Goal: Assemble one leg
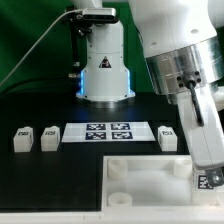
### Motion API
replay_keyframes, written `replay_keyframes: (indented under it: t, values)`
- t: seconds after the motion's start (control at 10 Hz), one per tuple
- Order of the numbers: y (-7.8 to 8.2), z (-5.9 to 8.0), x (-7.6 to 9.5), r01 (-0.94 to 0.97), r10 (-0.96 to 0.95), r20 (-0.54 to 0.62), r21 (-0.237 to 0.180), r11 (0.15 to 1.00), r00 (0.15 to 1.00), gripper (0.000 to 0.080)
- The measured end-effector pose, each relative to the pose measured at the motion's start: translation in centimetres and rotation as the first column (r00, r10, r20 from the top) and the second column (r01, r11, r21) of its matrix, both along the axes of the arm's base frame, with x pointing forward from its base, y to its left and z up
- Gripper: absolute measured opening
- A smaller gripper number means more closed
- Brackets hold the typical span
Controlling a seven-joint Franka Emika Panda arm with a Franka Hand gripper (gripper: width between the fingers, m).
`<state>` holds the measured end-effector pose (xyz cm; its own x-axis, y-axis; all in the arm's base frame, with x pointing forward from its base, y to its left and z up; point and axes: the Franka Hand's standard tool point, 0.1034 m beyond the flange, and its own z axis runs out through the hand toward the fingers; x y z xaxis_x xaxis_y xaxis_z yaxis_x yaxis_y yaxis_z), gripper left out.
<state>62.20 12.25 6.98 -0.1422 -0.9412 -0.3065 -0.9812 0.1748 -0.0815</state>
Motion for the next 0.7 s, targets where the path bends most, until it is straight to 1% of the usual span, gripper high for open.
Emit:
replay_keyframes:
  t: [0.2,0.3,0.4,0.5,0.7]
  values:
    - [0.4,-0.1,-0.5,-0.138,0.139,0.006,-0.007,0.99,0.99,0.0647]
    - [0.2,-0.1,-0.6,-0.268,0.269,0.025,-0.025,0.963,0.963,0.0647]
    - [0.0,0.4,-0.7,-0.413,0.416,0.062,-0.055,0.909,0.907,0.0649]
    - [0.1,1.7,-0.8,-0.502,0.508,0.093,-0.075,0.861,0.857,0.0649]
    - [0.5,3.9,-0.9,-0.491,0.497,0.113,-0.079,0.868,0.86,0.0649]
